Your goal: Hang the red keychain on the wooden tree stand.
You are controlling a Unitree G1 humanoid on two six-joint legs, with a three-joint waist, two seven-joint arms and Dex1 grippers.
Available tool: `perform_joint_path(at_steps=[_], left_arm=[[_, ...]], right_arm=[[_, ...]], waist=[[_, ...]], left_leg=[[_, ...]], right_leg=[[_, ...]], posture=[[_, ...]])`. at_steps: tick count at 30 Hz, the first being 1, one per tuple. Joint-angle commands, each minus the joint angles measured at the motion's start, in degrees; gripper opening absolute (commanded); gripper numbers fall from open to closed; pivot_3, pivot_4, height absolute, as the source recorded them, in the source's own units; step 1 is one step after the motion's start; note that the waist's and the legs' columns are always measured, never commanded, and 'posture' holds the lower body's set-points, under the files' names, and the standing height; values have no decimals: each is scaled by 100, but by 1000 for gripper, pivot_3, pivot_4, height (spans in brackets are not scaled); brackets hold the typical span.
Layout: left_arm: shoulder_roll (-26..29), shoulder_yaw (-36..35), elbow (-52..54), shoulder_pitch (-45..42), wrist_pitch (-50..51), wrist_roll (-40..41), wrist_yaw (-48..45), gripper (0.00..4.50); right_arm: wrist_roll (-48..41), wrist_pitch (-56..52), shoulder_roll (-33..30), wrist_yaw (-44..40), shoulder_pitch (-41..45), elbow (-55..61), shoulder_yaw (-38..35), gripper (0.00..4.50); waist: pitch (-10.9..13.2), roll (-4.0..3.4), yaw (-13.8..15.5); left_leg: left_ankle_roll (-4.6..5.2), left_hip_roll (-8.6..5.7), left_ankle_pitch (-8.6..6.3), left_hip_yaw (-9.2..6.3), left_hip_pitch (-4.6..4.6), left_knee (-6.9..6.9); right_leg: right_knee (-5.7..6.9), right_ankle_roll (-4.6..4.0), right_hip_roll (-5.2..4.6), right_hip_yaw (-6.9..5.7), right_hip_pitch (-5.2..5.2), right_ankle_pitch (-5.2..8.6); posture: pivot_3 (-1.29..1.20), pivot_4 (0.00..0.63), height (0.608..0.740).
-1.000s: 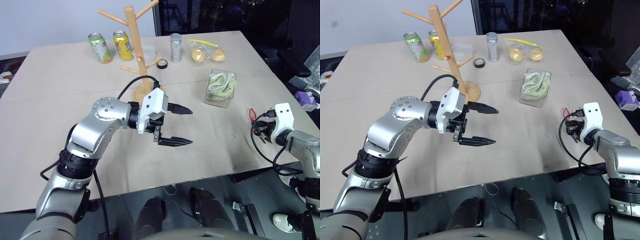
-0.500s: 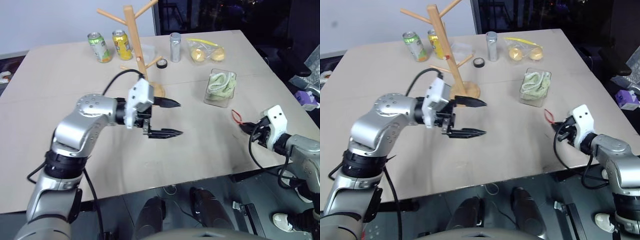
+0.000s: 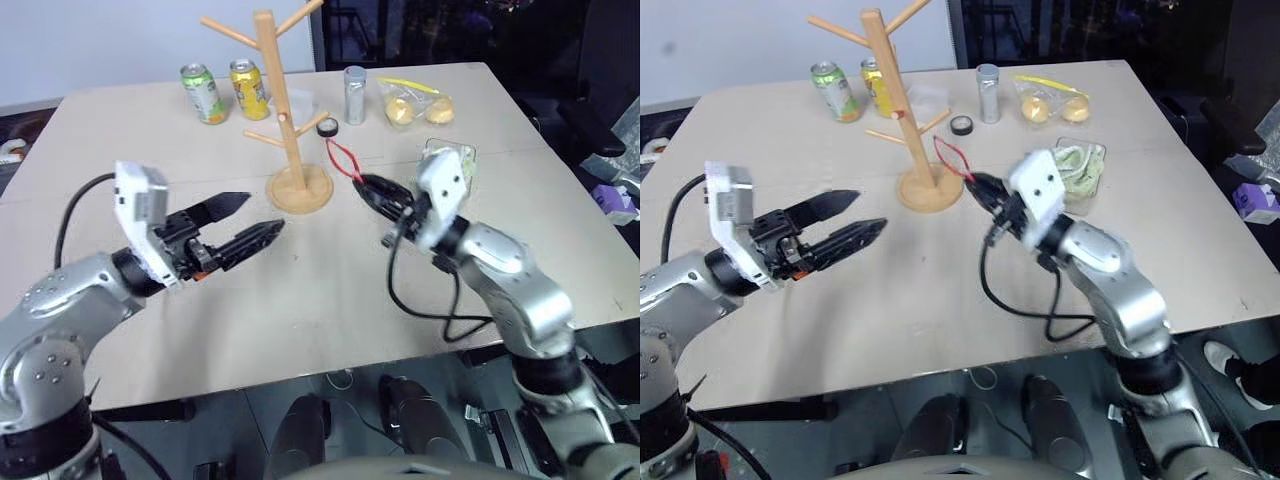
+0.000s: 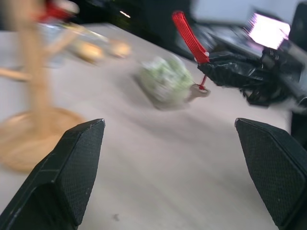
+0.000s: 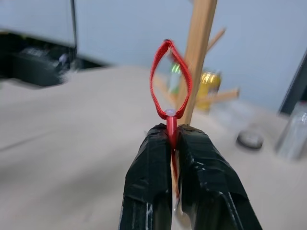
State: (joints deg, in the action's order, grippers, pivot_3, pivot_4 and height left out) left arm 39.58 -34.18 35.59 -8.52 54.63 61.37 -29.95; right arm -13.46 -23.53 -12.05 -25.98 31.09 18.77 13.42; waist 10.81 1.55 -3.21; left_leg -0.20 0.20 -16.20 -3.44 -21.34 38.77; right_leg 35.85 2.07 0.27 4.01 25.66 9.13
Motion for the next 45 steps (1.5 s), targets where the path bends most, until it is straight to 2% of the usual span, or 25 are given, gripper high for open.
perform_joint_path(at_steps=[1, 7, 14, 23, 36, 39, 45], left_arm=[[-43, -265, 221, -131, -285, 214, 681, 4500], [162, -200, 14, -164, -531, 145, 832, 4500], [378, 56, -193, -313, -720, -28, 753, 4500], [510, 102, -250, -318, -817, -17, 675, 4500], [553, 288, -313, -339, -943, -113, 608, 4500], [575, 328, -371, -370, -962, -146, 571, 4500], [692, 603, -707, -573, -1002, -384, 358, 4500]], right_arm=[[603, 1266, 243, -58, 639, -1142, 242, 106], [1085, 3028, 829, 49, 1648, -3522, 171, 106], [1261, 3918, 1162, 165, 2361, -4987, -41, 106], [1318, 4210, 1279, 46, 2480, -5287, -135, 106], [1647, 2916, 1186, -62, 2661, -5275, -87, 106], [1562, 2703, 1180, -239, 2625, -5129, -111, 1193], [1342, 2098, 866, -894, 2295, -4438, -103, 3703]], waist=[[-1, 1, -11], [-2, 3, -47], [-2, 3, -77], [-1, 2, -79], [0, 1, -79], [0, 1, -79], [0, 0, -71]], left_leg=[[-2, -2, 1, 2, 2, 0], [-6, -4, 4, 5, 11, -14], [-6, -4, 4, 3, 15, -32], [-6, -4, 4, 2, 15, -33], [-6, -4, 4, 1, 16, -34], [-6, -4, 4, 1, 17, -34], [-6, -4, 4, 0, 16, -34]], right_leg=[[0, -1, -4, 1, -1, 0], [3, -2, -2, 2, 0, -11], [-1, -21, -3, 2, 1, -21], [-2, -21, -3, 2, 1, -21], [-1, -22, -2, 1, 1, -20], [-1, -21, -2, 0, 0, -20], [-1, -8, -2, -1, 0, -11]], posture=[[0, 150, 740], [0, 150, 740], [0, 150, 740], [0, 150, 740], [0, 150, 740], [0, 150, 740], [0, 150, 740]])
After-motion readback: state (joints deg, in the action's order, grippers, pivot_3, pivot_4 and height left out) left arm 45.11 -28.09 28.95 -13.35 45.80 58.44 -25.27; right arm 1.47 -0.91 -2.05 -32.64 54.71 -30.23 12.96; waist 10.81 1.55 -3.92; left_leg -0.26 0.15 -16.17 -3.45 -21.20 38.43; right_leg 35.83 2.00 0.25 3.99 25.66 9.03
